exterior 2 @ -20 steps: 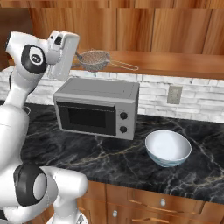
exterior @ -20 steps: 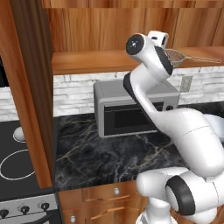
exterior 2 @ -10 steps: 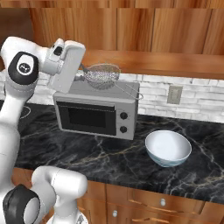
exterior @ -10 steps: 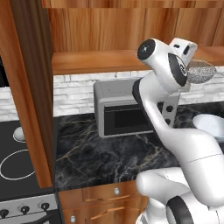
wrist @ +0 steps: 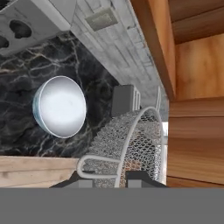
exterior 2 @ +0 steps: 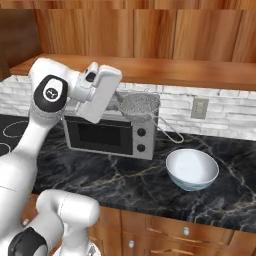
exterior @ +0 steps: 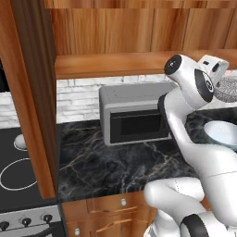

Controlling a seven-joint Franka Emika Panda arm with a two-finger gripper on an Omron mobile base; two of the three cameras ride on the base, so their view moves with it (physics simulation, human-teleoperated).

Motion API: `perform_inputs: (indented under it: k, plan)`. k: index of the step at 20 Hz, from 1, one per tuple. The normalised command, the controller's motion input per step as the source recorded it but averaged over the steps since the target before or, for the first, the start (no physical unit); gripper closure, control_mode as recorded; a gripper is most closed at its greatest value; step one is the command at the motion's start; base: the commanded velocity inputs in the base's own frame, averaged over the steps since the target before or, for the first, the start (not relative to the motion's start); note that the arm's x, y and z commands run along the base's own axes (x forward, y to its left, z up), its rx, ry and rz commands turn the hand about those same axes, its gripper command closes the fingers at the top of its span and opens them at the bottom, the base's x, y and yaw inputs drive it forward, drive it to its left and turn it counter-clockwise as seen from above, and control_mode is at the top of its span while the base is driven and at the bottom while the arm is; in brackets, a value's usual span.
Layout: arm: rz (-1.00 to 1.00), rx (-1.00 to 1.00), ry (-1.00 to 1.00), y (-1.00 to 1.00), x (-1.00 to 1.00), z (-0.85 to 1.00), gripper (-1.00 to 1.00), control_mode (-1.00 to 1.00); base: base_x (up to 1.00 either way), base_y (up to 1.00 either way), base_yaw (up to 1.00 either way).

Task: Open the cabinet and setup a tea strainer by placing it in the bowl upright.

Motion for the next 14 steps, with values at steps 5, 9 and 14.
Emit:
perform_inputs:
  k: [5, 9, 14]
  plan:
    - [0.06, 0.00, 0.04, -0.72, -0.10, -0.38, 1.00, -1.00, 0.00, 0.00, 0.00]
    - [0.26, 0.00, 0.00, -0.58, -0.14, -0.51, 1.00, -1.00, 0.00, 0.00, 0.00]
    - [0.29, 0.00, 0.01, -0.42, -0.03, -0.52, 1.00, -1.00, 0.00, 0.00, 0.00]
